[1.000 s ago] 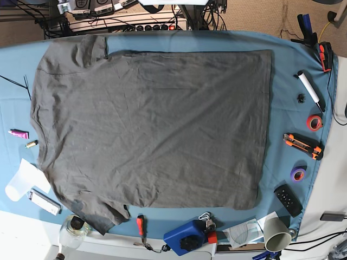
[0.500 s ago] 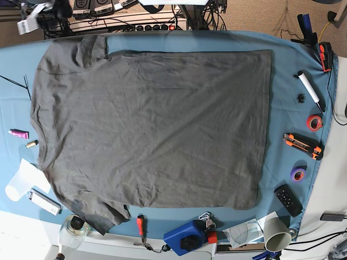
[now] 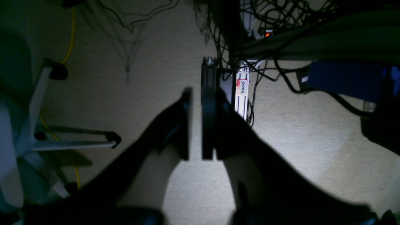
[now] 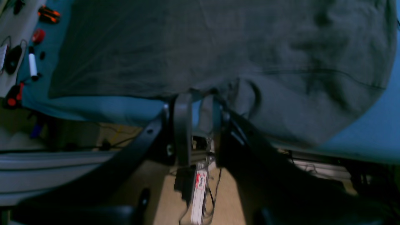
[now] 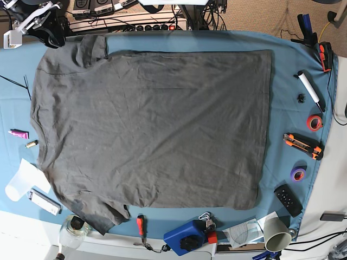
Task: Fold the T-shirt properly
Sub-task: 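Move both grippers down to the shirt edge nearest the arms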
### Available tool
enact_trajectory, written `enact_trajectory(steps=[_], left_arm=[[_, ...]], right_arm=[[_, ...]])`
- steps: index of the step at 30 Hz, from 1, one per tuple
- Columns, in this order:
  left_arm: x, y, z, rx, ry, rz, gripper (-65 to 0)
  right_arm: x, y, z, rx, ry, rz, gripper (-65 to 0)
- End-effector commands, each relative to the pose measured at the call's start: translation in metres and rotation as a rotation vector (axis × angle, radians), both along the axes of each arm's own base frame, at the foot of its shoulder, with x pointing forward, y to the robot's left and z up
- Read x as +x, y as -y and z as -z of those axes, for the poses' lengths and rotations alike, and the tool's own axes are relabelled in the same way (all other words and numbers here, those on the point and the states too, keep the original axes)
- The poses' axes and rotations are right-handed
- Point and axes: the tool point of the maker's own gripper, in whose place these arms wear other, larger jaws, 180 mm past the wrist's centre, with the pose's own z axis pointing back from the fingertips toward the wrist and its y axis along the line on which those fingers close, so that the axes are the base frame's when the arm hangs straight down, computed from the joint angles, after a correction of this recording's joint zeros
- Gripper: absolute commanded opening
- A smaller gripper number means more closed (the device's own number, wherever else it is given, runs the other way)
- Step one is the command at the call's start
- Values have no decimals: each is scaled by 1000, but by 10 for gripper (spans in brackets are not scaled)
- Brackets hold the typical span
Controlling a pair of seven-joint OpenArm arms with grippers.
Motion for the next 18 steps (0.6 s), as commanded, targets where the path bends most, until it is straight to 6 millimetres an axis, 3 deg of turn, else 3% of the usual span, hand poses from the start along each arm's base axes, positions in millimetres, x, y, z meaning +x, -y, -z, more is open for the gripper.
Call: enact_trajectory(steps=[1, 6, 10, 11, 18], left_arm=[[-4, -2, -6, 0, 1, 1, -600], [-4, -2, -6, 0, 2, 1, -600], [0, -1, -7, 0, 13, 5, -600], [2, -1, -8, 0, 19, 7, -600], [30, 6, -26, -17, 78, 12, -600]], right_arm=[[1, 1, -6, -20, 15, -13, -526], [-5, 5, 3, -66, -35, -24, -518], [-7, 3, 5, -60, -46, -28, -319], [-7, 3, 4, -55, -44, -28, -300], [0, 5, 11, -52, -56, 17, -300]])
